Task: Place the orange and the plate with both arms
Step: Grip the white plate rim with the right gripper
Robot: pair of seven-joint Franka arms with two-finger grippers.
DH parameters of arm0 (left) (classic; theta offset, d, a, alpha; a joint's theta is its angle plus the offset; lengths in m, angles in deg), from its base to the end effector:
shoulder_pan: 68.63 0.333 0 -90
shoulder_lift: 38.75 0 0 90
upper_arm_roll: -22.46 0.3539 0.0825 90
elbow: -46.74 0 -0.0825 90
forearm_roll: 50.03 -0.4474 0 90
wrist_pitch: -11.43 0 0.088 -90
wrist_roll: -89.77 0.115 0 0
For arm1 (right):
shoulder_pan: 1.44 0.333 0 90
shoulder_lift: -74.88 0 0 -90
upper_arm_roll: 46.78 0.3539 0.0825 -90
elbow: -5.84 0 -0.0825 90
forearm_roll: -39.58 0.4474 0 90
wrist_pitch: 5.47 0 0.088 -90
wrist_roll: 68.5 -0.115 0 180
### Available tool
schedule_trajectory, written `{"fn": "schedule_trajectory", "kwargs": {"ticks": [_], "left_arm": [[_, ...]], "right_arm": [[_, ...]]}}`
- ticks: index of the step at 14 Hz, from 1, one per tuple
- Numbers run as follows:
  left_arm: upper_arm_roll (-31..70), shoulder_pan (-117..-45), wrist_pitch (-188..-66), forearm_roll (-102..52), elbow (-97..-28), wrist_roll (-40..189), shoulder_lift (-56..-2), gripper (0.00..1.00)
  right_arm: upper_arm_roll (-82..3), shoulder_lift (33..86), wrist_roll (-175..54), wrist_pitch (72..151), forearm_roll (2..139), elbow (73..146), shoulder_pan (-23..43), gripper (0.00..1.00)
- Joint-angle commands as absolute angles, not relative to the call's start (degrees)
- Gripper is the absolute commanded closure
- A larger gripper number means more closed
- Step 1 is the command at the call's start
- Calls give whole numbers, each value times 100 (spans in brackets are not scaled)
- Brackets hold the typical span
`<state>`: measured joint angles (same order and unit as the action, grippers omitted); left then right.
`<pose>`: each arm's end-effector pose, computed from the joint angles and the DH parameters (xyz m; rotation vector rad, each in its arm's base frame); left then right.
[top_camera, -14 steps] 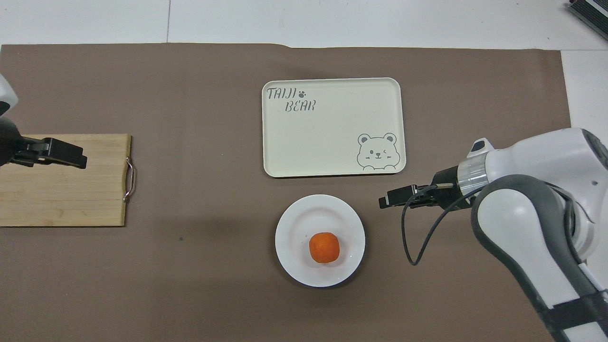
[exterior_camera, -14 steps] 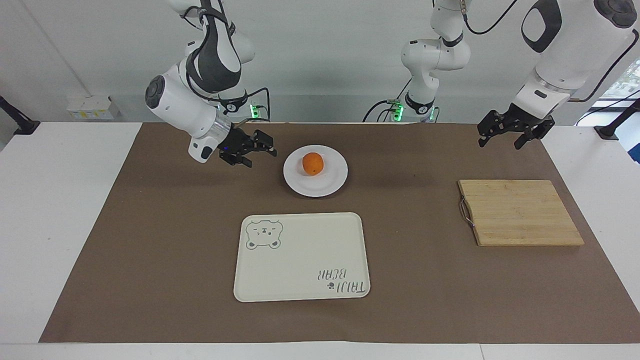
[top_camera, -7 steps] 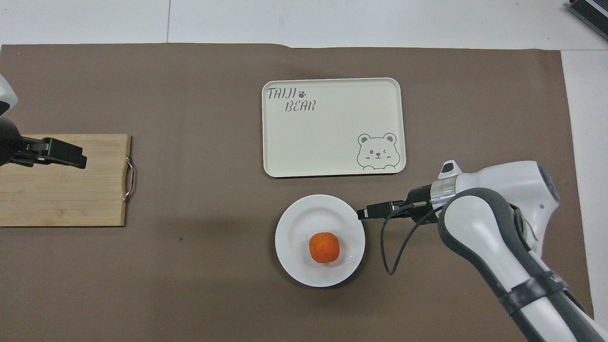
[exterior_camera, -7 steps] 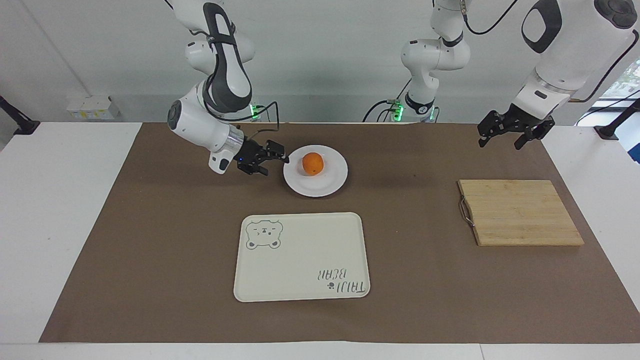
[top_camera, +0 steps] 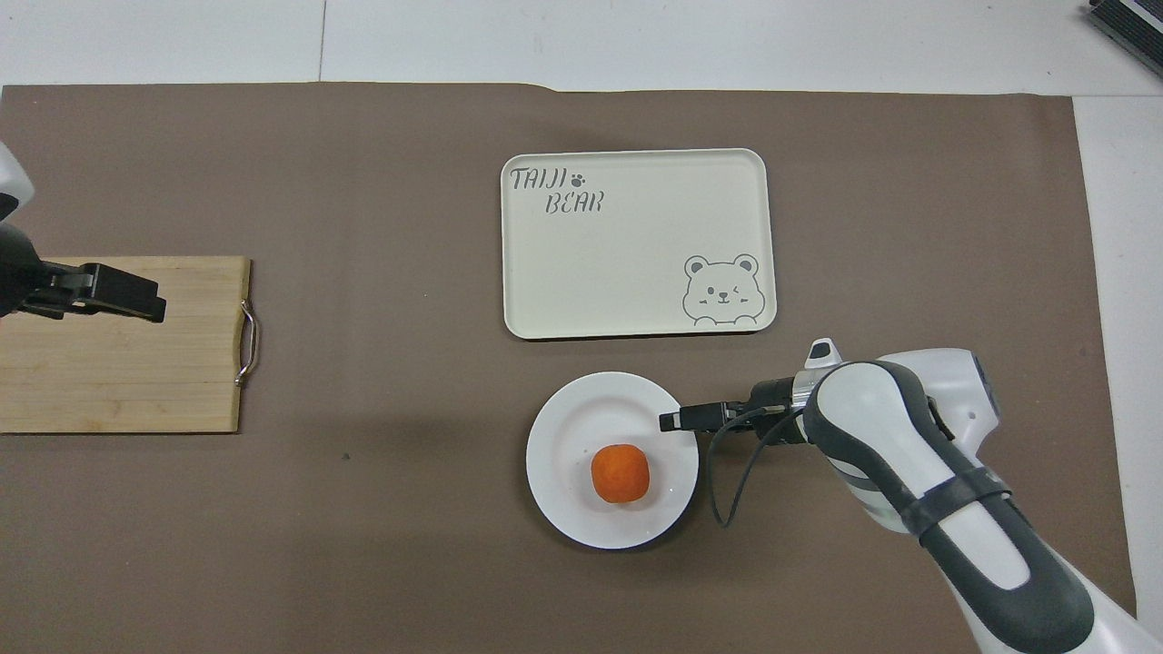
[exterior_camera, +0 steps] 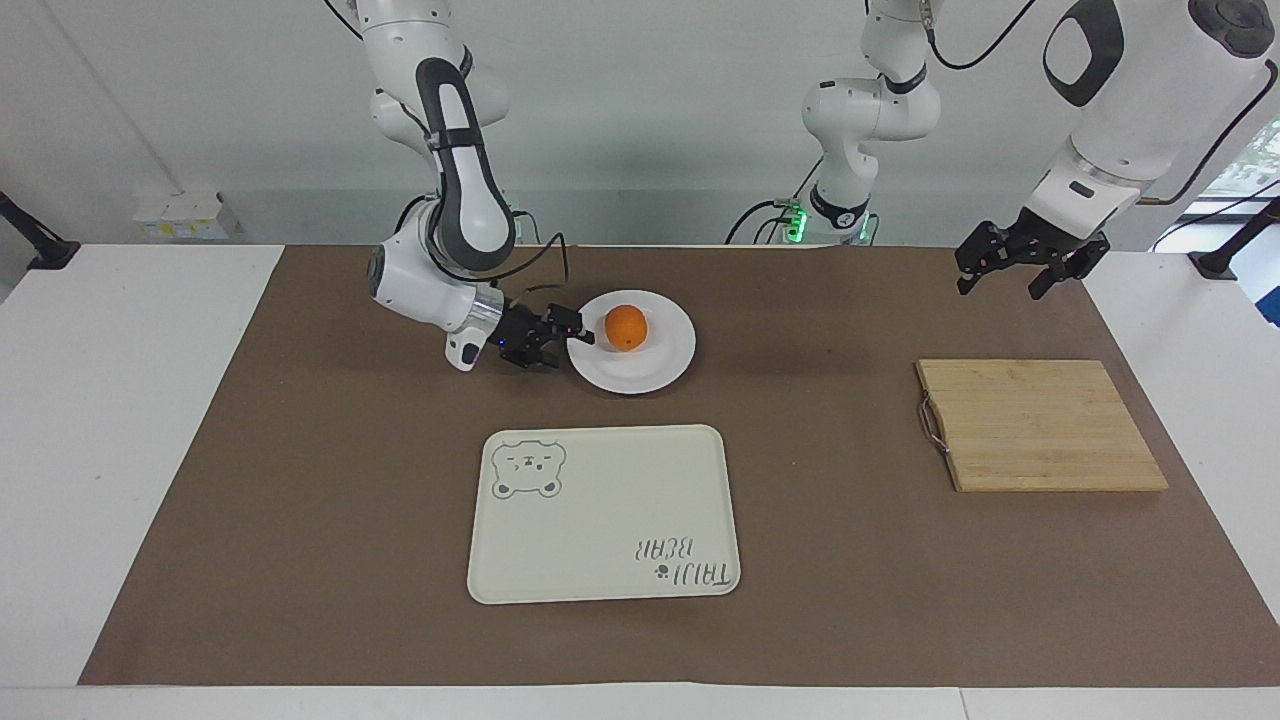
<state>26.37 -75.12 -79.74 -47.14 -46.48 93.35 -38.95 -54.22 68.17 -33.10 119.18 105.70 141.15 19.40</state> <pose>0.6158 -0.0334 0.6284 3.0860 -0.1632 -0.0492 0.5104 0.1627 0.2532 -2.3002 -0.0058 0.1177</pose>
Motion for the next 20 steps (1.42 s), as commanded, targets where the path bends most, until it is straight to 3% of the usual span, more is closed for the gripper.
{"fn": "schedule_trajectory", "kwargs": {"ticks": [1, 7, 8, 10, 12, 13, 20], "left_arm": [[2606, -7470, -7813, -4827, -4485, 9364, -3822, 0], [2606, -7470, -7813, -4827, -4485, 9364, -3822, 0], [2606, -7470, -7813, -4827, -4476, 9364, -3822, 0], [2606, -7470, -7813, -4827, -4476, 9364, -3822, 0], [2606, -7470, -7813, -4827, -4476, 9364, -3822, 0], [2606, -7470, -7813, -4827, -4476, 9364, -3822, 0], [2606, -7470, -7813, -4827, -4476, 9364, -3822, 0]], "right_arm": [[-5425, 6820, -3044, 12030, 11094, 14295, 2106, 0], [-5433, 6978, -2608, 12004, 11103, 14664, 2089, 0], [-5433, 6987, -2404, 11995, 11103, 14673, 2063, 10], [-5433, 6987, -2446, 11995, 11103, 14673, 2062, 62], [-5433, 6978, -2577, 11995, 11103, 14673, 2054, 94], [-5425, 6978, -2769, 11995, 11103, 14664, 2062, 100], [-5425, 6916, -2596, 11987, 11103, 14559, 2054, 100]]}}
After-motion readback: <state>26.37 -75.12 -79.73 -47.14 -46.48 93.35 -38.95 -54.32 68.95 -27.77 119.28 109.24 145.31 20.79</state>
